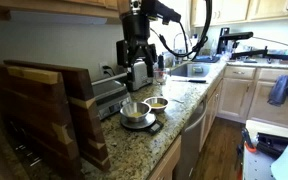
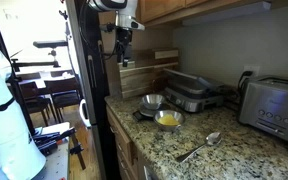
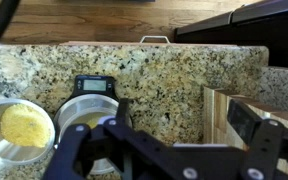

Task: Use the spoon to transfer one spoon of contents from the left bowl to the right bowl

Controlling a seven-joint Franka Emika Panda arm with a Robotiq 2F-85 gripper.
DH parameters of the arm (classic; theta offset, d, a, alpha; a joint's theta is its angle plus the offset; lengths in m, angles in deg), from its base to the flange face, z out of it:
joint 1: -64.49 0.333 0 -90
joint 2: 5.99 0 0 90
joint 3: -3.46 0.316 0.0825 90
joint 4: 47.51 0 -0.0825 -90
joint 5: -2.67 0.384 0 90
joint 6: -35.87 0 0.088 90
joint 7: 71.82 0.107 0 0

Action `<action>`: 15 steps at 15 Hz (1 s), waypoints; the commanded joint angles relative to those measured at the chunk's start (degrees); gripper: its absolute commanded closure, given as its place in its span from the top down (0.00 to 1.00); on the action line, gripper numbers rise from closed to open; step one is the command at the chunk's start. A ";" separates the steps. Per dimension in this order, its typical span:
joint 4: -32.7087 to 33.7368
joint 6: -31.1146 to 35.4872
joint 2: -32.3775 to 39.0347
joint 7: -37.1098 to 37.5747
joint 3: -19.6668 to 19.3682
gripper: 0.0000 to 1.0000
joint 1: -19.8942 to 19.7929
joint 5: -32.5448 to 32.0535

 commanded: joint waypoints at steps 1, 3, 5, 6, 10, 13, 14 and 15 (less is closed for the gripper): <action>0.10 -0.11 0.02 0.01 -0.04 1.00 0.03 -0.02; 0.13 -0.11 0.01 0.01 -0.04 1.00 0.03 -0.03; 0.13 -0.11 0.02 0.01 -0.04 1.00 0.03 -0.03; 0.13 -0.11 0.02 0.01 -0.04 1.00 0.03 -0.03; -0.78 0.80 -0.63 -1.05 -2.12 1.00 -1.97 -1.30; -0.95 1.76 -0.28 -1.78 -4.55 1.00 -4.46 -4.25; -0.78 1.99 0.14 -2.89 -5.59 1.00 -5.55 -6.05; -0.50 2.09 0.58 -3.67 -6.35 1.00 -6.36 -7.67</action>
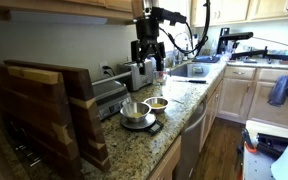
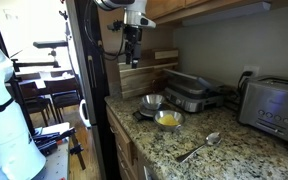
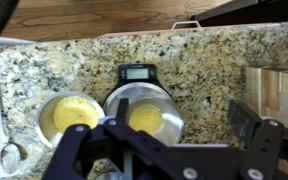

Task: Use the spoon to transfer one spoon of contents from the left bowl to the right bowl

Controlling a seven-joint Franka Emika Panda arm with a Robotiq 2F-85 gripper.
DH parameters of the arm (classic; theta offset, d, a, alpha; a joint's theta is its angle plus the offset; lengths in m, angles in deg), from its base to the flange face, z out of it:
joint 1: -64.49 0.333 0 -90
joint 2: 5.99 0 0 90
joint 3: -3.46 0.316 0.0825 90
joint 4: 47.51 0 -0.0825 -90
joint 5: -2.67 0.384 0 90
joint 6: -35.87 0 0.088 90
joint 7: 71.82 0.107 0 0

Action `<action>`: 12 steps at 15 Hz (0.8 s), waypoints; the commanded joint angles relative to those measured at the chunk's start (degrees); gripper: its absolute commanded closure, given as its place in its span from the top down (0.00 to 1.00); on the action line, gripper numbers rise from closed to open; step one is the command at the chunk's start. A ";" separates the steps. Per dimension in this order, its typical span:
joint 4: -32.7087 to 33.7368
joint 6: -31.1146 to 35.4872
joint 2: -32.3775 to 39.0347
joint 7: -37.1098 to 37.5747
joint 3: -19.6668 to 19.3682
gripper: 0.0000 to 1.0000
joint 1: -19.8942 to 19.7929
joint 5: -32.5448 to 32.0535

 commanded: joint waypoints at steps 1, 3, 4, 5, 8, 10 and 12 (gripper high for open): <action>-0.03 1.32 1.23 -3.80 -2.92 1.00 -3.24 -5.72; 0.40 1.90 2.96 -7.27 -4.95 1.00 -4.88 -8.71; 0.70 2.34 3.93 -8.78 -5.81 1.00 -5.48 -9.68; 0.99 2.98 5.08 -11.09 -6.83 1.00 -6.20 -10.84; 2.41 4.23 8.19 -15.05 -8.79 1.00 -7.53 -12.63; 1.30 3.77 7.42 -13.25 -8.50 1.00 -7.19 -11.42; 1.37 3.77 7.81 -13.24 -8.36 1.00 -7.16 -11.41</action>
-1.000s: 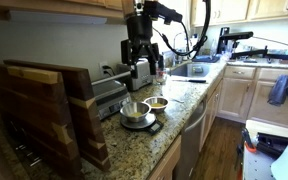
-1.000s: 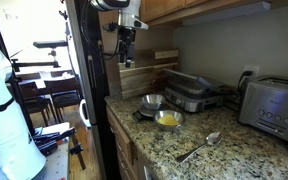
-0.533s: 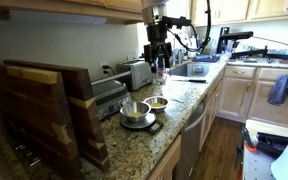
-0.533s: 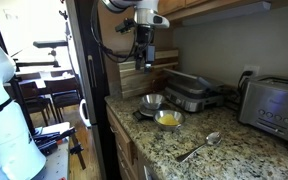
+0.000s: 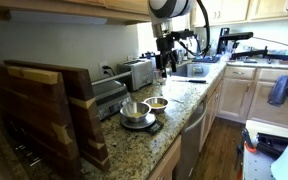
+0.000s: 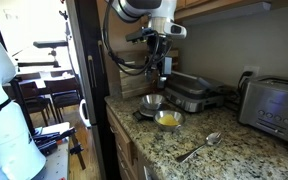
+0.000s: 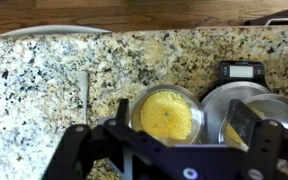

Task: Use the spoon to transfer one spoon of contents from the left bowl to the right bowl

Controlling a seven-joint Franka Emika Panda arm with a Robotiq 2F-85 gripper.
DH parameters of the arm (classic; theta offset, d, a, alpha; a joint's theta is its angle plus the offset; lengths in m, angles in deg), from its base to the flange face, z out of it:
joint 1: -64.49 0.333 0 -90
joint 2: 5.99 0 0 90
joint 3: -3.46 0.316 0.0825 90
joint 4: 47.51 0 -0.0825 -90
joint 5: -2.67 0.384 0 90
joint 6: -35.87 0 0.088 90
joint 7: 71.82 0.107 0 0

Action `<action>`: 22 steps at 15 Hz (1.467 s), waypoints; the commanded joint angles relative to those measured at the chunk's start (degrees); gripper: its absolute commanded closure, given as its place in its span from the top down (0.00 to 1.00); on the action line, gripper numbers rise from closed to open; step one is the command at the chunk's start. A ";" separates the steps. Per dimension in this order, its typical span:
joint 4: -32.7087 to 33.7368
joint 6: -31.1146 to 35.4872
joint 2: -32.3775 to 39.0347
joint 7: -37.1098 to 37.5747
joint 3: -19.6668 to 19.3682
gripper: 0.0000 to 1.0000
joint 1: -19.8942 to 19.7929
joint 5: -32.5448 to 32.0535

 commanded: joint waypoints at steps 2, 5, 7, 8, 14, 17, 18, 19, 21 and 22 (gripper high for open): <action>0.16 -0.14 0.00 0.05 0.34 1.00 0.10 0.02; 0.51 0.84 0.68 -1.50 -0.62 1.00 -0.69 0.42; 1.11 2.85 2.11 -2.46 -1.99 1.00 -1.88 0.21; 1.41 4.25 2.84 -2.82 -2.60 1.00 -2.36 0.01; 6.91 13.52 11.58 -13.61 -6.36 1.00 -6.59 6.68; 11.50 13.74 17.06 -18.79 -6.20 1.00 -9.01 9.37; 12.42 12.80 17.76 -18.68 -5.93 1.00 -9.36 9.40; 9.74 13.15 15.38 -16.35 -5.77 1.00 -8.77 7.79; 10.80 13.15 16.98 -16.50 -5.61 1.00 -9.07 7.82; 10.83 13.15 17.08 -16.50 -5.51 1.00 -9.06 7.82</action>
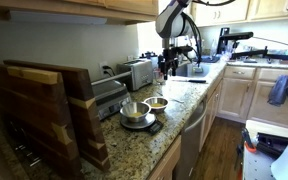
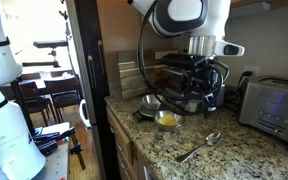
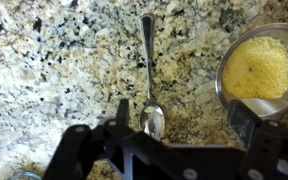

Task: Use the spoon to transfer one spoon of contents from the left bowl to the right bowl

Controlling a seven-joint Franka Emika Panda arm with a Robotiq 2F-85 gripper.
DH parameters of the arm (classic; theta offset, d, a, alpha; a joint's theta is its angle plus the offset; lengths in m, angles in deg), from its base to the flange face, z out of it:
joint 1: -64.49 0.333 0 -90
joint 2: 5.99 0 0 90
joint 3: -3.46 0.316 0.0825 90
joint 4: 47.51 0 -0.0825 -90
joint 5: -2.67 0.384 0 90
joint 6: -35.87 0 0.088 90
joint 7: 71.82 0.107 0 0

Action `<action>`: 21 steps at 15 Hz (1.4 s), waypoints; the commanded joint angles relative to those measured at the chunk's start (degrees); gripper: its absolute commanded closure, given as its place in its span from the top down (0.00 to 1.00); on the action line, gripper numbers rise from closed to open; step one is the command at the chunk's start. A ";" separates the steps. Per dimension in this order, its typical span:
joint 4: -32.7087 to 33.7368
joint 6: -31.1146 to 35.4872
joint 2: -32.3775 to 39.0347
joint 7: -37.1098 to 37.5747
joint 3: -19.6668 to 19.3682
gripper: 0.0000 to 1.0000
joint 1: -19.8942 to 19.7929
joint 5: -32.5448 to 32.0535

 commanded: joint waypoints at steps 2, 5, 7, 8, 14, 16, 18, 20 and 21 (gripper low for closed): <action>0.15 -0.19 -0.16 0.20 1.01 1.00 -0.78 -0.26; -0.43 4.47 1.15 0.27 0.66 1.00 -0.82 -1.84; 0.52 7.14 3.80 1.42 0.22 1.00 -0.83 -4.25; 0.87 7.83 4.94 0.97 0.46 1.00 -1.19 -3.93; 3.29 12.53 12.62 0.22 1.40 1.00 -1.82 -5.95; 4.52 13.26 14.63 -0.01 1.80 1.00 -2.10 -6.45; 5.50 13.26 15.94 -0.09 2.30 1.00 -2.34 -6.33; 6.03 13.56 16.82 0.05 2.55 1.00 -2.30 -6.55; 6.46 13.47 17.39 -0.03 2.75 1.00 -2.39 -6.47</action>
